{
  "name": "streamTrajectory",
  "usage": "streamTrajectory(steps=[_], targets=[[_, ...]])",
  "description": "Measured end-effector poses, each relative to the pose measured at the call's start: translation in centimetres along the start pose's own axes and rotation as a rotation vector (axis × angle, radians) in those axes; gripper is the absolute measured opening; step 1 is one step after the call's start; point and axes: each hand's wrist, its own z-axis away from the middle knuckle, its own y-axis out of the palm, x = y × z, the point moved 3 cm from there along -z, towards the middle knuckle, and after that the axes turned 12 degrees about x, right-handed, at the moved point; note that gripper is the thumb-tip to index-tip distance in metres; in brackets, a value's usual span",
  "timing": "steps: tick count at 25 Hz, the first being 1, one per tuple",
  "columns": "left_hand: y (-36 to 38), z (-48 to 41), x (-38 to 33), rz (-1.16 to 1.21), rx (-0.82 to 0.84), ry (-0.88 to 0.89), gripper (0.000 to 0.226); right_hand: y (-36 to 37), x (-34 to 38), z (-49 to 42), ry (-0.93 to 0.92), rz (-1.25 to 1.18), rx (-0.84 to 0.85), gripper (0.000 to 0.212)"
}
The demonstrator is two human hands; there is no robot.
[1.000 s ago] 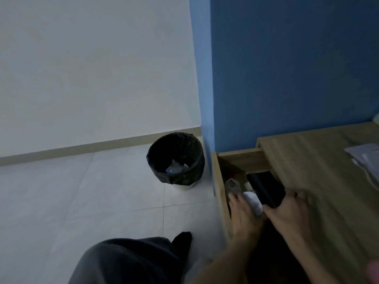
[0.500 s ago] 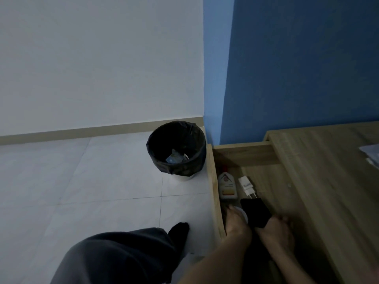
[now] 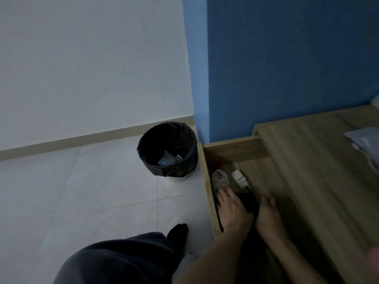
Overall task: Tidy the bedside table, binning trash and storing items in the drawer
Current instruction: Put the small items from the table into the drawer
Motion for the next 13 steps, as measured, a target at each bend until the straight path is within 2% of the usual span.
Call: streamTrajectory(steps=[2,4,6,8,9,11,13], targets=[[-1.1,0.7,-2.7,-0.024,-0.106,0.189,0.078,-2.5,0.0,1.9,-0.226,-0.030,-0.137,0.064],[-1.6,2.6,-6.2,0.118,-0.153,0.354,0.061,-5.3,-1.2,4.1,-0.303,-0.143,-0.290,0.061],[-0.8,4.4,-9.4,0.178,-0.116,0.479,0.061,-8.2,-4.0,6.0,-0.318,-0.229,-0.529,0.050],[1.0,6.6,-12.0,0.134,0.022,0.588,0.071,-11.1,-7.8,8.0,-0.279,-0.247,-0.740,0.042],[2.1,7.4,-12.8,0.097,0.119,0.600,0.073,-12.0,-9.6,8.4,-0.232,-0.249,-0.794,0.039],[5.0,8.9,-14.3,-0.022,0.275,0.632,0.076,-13.8,-13.3,9.5,-0.108,-0.251,-0.863,0.036],[7.4,10.1,-15.2,-0.220,0.338,0.655,0.077,-14.6,-16.1,9.6,0.021,-0.298,-0.849,0.041]])
